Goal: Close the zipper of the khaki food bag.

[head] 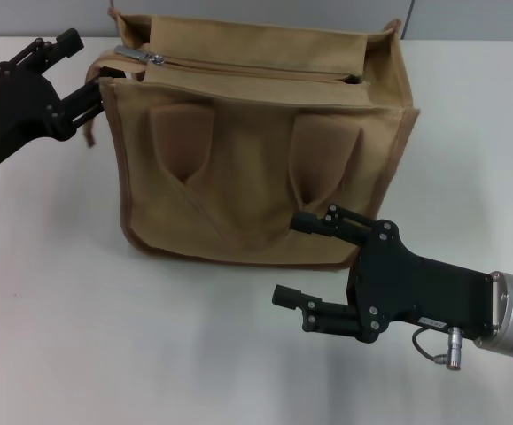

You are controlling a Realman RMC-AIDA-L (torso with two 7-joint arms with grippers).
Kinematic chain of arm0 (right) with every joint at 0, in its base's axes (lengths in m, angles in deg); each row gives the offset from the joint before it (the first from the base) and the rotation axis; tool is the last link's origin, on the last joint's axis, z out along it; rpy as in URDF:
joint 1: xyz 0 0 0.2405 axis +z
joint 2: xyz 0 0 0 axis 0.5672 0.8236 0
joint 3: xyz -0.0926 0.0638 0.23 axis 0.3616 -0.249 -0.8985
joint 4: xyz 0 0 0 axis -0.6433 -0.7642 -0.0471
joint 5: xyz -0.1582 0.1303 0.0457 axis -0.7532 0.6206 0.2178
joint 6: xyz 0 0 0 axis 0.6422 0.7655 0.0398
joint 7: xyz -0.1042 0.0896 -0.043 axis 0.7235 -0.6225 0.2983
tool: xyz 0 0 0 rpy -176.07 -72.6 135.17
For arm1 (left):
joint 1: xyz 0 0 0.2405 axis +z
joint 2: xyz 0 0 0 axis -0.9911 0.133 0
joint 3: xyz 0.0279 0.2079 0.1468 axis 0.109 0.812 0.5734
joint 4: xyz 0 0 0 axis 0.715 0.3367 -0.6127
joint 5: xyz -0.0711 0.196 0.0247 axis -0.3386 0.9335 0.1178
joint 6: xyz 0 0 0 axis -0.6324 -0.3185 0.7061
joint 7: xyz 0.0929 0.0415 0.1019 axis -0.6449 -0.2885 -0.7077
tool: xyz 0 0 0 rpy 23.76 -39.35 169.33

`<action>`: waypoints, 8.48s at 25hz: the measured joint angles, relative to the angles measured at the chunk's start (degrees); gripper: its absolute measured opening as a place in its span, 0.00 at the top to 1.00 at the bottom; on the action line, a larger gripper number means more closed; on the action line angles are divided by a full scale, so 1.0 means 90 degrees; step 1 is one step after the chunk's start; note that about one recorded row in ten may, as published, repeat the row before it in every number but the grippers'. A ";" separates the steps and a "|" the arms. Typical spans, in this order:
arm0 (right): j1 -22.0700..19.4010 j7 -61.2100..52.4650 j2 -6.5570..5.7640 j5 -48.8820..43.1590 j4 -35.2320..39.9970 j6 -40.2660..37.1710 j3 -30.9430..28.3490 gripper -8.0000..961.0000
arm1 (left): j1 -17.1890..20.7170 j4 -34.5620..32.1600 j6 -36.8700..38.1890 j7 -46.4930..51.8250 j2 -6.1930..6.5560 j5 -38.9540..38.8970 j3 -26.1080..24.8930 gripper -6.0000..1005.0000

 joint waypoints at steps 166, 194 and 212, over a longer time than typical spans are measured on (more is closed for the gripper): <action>0.2050 -1.0625 -0.0001 -0.0114 -0.0525 0.1273 -0.3351 0.18 | -0.1597 0.1661 0.1266 0.1220 -0.0039 -0.1673 0.0728 0.97; 0.2186 -1.0439 -0.0015 -0.0114 -0.0370 0.1029 -0.3305 0.18 | -0.1597 0.1691 0.1212 0.1163 -0.0039 -0.1679 0.0696 0.97; 0.2288 -1.0320 -0.0005 -0.0068 -0.0382 0.0856 -0.3387 0.18 | -0.1587 0.1699 0.1180 0.1184 -0.0040 -0.1737 0.0697 0.97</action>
